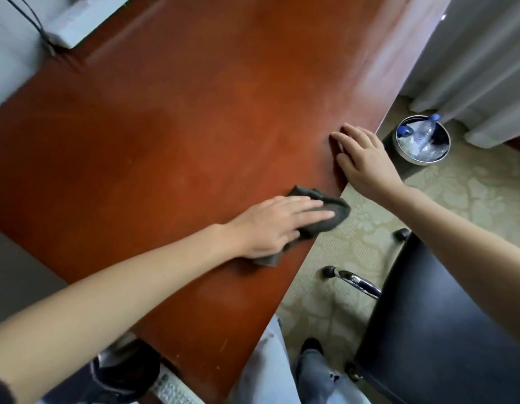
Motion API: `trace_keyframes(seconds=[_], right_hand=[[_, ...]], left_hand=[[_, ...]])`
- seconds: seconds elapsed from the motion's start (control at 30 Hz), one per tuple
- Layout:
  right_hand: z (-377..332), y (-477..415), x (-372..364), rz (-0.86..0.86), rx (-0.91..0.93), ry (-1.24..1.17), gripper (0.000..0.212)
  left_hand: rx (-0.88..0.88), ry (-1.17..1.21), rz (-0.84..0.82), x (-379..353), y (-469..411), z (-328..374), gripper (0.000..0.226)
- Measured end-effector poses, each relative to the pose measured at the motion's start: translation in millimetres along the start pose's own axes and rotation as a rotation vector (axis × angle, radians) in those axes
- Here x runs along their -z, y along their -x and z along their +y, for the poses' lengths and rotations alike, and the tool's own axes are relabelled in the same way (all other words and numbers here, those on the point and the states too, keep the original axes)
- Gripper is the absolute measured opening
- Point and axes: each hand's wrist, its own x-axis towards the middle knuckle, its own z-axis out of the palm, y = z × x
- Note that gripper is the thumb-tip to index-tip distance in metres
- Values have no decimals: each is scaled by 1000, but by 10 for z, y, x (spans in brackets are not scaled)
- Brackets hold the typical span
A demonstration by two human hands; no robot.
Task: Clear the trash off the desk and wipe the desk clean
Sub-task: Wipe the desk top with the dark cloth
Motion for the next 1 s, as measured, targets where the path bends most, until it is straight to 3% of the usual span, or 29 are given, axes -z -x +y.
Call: trace_keyframes(seconds=[0.23,0.37,0.5,0.67,0.83,1.0], right_hand=[[59,227,-1,-88,54,33,52],[68,220,-13,-90,54,16,47],[131,229,16,-93,69,-50,47],[196,159,104,-71,94,10,52],[480,-61,159,5,-44,-22,60],[637,-279,209,-1,-48,2,62]], left_hand=[[213,-163,-42,315,423,-426,66],[145,-225,-62,-31,367,55,75],[76,-221,-32,-282,94,381,68],[-252,-359,-108,-344,-214,391,29],[-163,-270,-44,-116,-249,166,46],[-241,-372,-62,143,-609,-202,47]])
